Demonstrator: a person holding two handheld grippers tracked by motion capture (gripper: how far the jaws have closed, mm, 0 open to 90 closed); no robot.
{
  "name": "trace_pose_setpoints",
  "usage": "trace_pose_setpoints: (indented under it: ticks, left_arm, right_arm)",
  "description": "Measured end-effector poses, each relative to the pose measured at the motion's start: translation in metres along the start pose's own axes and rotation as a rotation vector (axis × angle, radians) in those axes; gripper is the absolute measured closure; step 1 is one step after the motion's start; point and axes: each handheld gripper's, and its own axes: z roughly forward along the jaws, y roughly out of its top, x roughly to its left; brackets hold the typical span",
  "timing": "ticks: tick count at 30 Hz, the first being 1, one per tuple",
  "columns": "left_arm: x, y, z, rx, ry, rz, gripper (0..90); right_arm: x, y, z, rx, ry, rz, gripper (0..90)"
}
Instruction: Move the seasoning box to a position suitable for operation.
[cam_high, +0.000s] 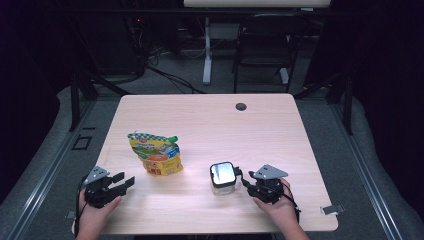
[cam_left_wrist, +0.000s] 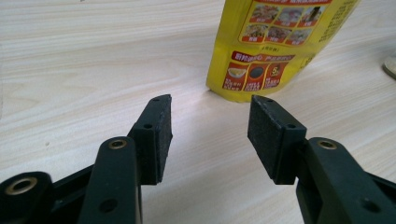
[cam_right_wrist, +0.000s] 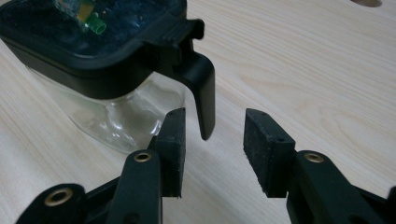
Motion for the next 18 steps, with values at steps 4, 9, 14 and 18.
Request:
trace_pose_setpoints:
  ticks: [4,9,14,18]
  left_arm:
    - [-0.004,-0.003,-0.005,-0.004,0.014,0.016,51.6]
    - [-0.007,-0.006,-0.011,0.003,0.024,0.032,52.9]
    - [-0.008,-0.009,-0.014,0.004,0.032,0.04,54.2]
    - [-0.007,-0.009,-0.014,-0.006,0.03,0.025,55.6]
  right_arm:
    - [0.002,0.005,0.008,0.006,-0.007,-0.024,61.0]
    - [0.005,0.008,0.014,0.017,0.009,-0.038,67.9]
    - [0.006,0.011,0.017,0.018,0.006,-0.054,68.3]
    - [0.007,0.013,0.021,0.008,0.011,-0.057,71.0]
